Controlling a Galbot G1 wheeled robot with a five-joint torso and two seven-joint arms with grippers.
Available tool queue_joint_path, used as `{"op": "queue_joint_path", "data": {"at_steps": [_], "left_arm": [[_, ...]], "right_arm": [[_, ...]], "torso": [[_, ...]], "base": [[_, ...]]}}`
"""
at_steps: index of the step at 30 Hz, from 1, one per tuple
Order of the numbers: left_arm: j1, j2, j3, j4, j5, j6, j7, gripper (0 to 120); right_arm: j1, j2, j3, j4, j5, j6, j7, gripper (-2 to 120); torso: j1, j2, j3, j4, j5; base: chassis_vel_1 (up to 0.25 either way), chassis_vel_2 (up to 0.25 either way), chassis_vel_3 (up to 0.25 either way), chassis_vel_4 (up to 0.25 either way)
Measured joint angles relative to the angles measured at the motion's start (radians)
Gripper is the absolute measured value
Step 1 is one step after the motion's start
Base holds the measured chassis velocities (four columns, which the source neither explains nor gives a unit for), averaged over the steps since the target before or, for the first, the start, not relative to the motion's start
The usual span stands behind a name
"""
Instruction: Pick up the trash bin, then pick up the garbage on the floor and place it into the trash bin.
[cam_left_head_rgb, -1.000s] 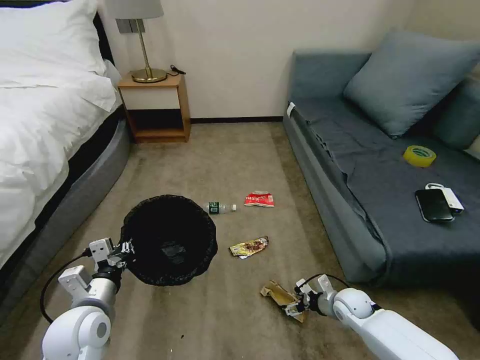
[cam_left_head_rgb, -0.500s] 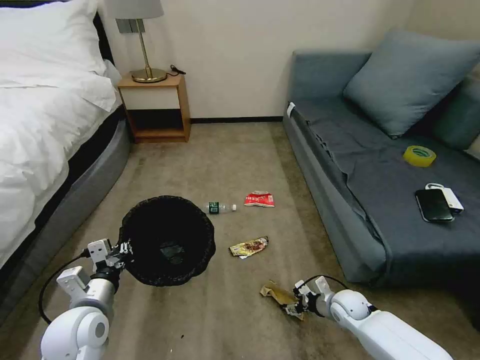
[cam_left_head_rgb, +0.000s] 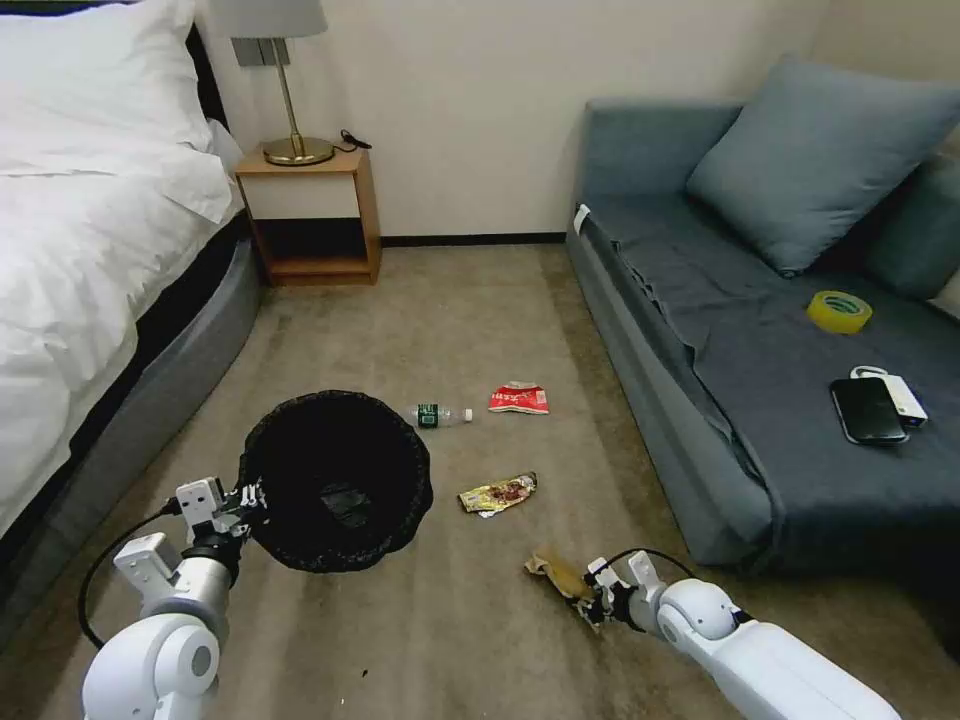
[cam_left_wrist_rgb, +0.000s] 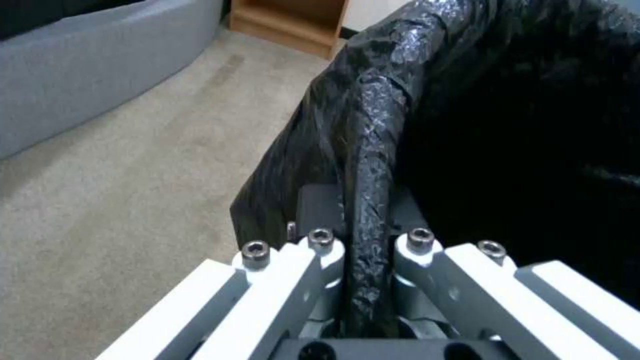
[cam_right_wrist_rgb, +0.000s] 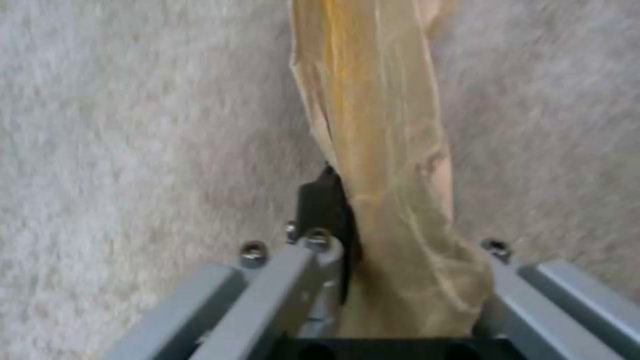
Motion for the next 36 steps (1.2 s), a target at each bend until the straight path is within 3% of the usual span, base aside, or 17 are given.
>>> {"op": "queue_joint_path", "data": {"at_steps": [13,18,22,27,36], "left_arm": [[-0.004,0.02,0.018,0.003,0.001,0.017,-0.013,4],[-0.012,0.025,0.072,0.049,0.001,0.032,-0.03,4],[-0.029,0.028,0.117,0.068,-0.011,0.05,-0.042,4],[-0.062,0.024,0.17,0.087,-0.042,0.113,-0.065,4],[-0.123,0.012,0.254,0.115,-0.071,0.164,-0.085,4]], "right_arm": [[-0.036,-0.032,0.142,0.161,0.05,0.009,0.06,0],[-0.016,-0.074,0.264,0.407,0.196,-0.018,0.116,0],[0.009,-0.101,0.292,0.535,0.24,-0.028,0.14,0],[0.021,-0.125,0.287,0.659,0.244,-0.035,0.173,0],[0.04,-0.135,0.199,0.824,0.262,-0.034,0.221,0]], "torso": [[0.0,0.0,0.0,-0.0001,0.0001],[0.0,0.0,0.0,0.0001,-0.0004],[0.0,0.0,0.0,0.0001,-0.0007],[0.0,0.0,0.0,0.0,-0.0004],[0.0,0.0,0.0,-0.0001,-0.0003]], "base": [[0.0,0.0,0.0,0.0],[0.0,0.0,0.0,0.0],[0.0,0.0,0.0,0.0],[0.0,0.0,0.0,0.0],[0.0,0.0,0.0,0.0]]}}
